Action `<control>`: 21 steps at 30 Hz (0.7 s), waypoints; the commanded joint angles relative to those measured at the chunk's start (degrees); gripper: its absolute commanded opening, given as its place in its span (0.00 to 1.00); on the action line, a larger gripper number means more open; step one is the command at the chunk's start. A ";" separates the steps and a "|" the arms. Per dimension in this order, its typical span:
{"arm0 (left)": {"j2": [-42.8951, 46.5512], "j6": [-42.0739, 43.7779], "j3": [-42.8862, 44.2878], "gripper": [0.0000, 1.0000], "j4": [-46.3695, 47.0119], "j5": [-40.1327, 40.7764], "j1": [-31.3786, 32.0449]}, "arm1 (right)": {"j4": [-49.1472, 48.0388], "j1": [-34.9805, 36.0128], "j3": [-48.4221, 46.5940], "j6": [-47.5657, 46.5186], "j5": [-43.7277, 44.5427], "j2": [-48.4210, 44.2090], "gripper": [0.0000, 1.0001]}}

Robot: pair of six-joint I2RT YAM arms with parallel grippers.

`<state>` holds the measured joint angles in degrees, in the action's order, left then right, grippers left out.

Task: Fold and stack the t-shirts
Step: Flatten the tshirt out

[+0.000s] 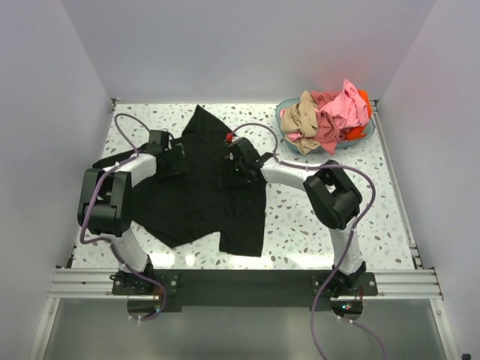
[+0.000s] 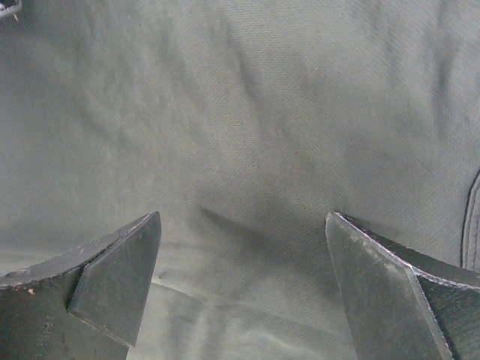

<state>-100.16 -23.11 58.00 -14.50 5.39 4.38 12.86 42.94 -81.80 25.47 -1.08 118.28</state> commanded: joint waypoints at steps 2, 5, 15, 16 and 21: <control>-3.28 -0.79 3.87 1.00 1.14 0.15 3.08 | 3.22 -3.12 4.10 3.18 0.91 -1.56 0.95; -4.60 -1.49 4.93 1.00 1.58 0.06 4.84 | 3.57 -4.79 6.55 3.88 1.87 -2.87 0.95; -12.95 -1.85 15.56 1.00 0.26 0.59 13.19 | 2.78 -10.76 15.35 4.41 3.36 -9.20 0.95; -13.65 -1.67 16.70 1.00 0.09 0.59 13.72 | 2.87 -11.03 15.79 4.41 3.63 -10.08 0.95; -18.04 0.34 24.87 1.00 -1.05 0.58 17.76 | 4.53 -12.26 16.06 3.18 6.61 -12.02 0.95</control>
<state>-115.90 -23.44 78.37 -14.92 6.57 20.05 11.64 31.42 -67.13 29.19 1.67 107.53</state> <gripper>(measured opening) 0.997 0.951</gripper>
